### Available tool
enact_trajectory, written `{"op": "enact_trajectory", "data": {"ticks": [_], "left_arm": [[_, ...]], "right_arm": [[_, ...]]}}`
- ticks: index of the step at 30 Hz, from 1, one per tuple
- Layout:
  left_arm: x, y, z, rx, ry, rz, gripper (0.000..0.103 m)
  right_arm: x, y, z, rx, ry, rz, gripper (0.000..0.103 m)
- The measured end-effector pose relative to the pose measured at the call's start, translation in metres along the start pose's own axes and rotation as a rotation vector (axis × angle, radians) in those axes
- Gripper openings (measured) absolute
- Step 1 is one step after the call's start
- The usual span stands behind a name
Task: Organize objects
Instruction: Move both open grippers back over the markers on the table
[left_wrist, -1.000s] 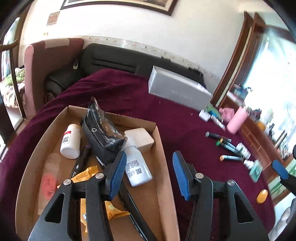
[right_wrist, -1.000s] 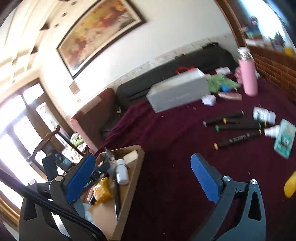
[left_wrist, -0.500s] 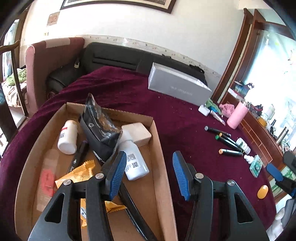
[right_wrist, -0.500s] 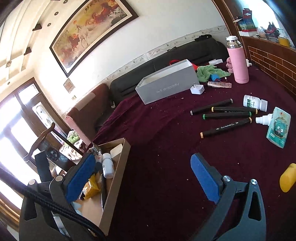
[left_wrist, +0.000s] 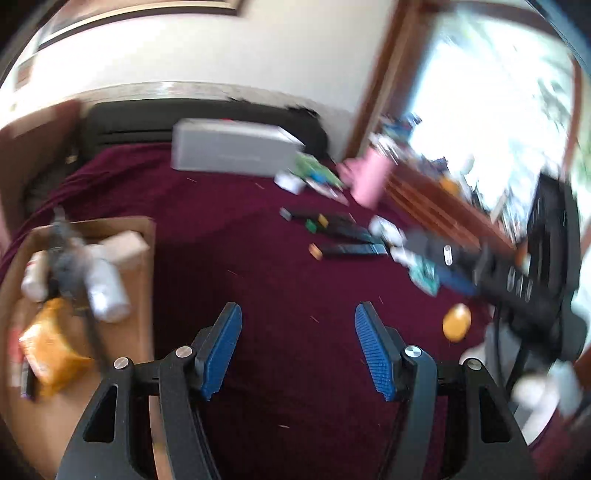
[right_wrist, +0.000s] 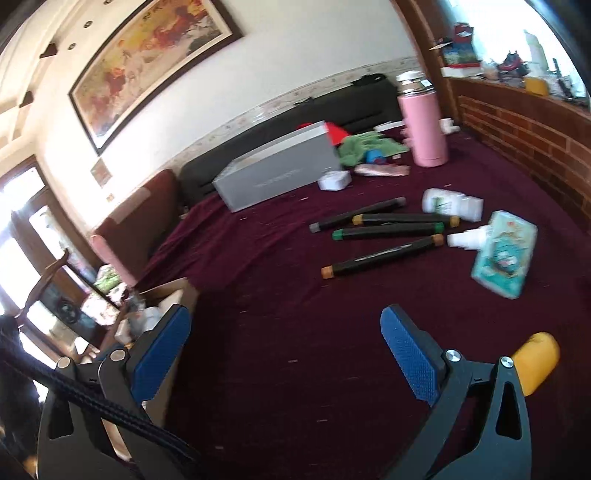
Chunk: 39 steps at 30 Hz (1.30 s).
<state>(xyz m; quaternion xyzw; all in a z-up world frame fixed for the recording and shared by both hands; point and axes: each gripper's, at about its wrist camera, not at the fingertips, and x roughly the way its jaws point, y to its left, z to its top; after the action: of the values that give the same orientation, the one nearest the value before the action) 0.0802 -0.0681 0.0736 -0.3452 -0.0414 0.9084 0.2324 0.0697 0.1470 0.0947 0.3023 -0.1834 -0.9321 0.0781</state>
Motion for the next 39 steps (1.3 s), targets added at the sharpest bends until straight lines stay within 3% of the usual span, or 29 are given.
{"op": "enact_trajectory", "data": {"ticks": [4,8,12,17,21,27,33,39], "left_arm": [[0.032,-0.023,-0.005,0.062,0.08,-0.011,0.058],[0.069,-0.024,0.0,0.07,0.119,0.054,0.058],[0.096,0.0,-0.003,-0.034,0.196,0.053,0.057],[0.09,0.009,-0.005,-0.078,0.172,0.009,0.061],[0.093,0.01,-0.004,-0.076,0.177,-0.069,0.084],[0.095,0.01,0.0,-0.091,0.179,-0.122,0.093],[0.098,0.002,0.0,-0.045,0.201,-0.117,0.1],[0.101,-0.011,-0.003,0.043,0.238,-0.055,0.1]], "right_arm": [[-0.009,-0.022,0.003,-0.003,-0.023,-0.068,0.103],[-0.011,-0.037,0.008,-0.008,-0.008,-0.111,0.103],[-0.012,-0.042,0.015,-0.034,0.002,-0.139,0.103],[-0.003,-0.04,0.02,-0.062,0.022,-0.162,0.103],[0.014,-0.033,0.018,-0.064,0.061,-0.164,0.103],[0.034,-0.016,0.018,-0.101,0.108,-0.193,0.103],[0.051,-0.003,0.029,-0.144,0.145,-0.223,0.103],[0.065,0.001,0.064,-0.187,0.156,-0.251,0.103]]}}
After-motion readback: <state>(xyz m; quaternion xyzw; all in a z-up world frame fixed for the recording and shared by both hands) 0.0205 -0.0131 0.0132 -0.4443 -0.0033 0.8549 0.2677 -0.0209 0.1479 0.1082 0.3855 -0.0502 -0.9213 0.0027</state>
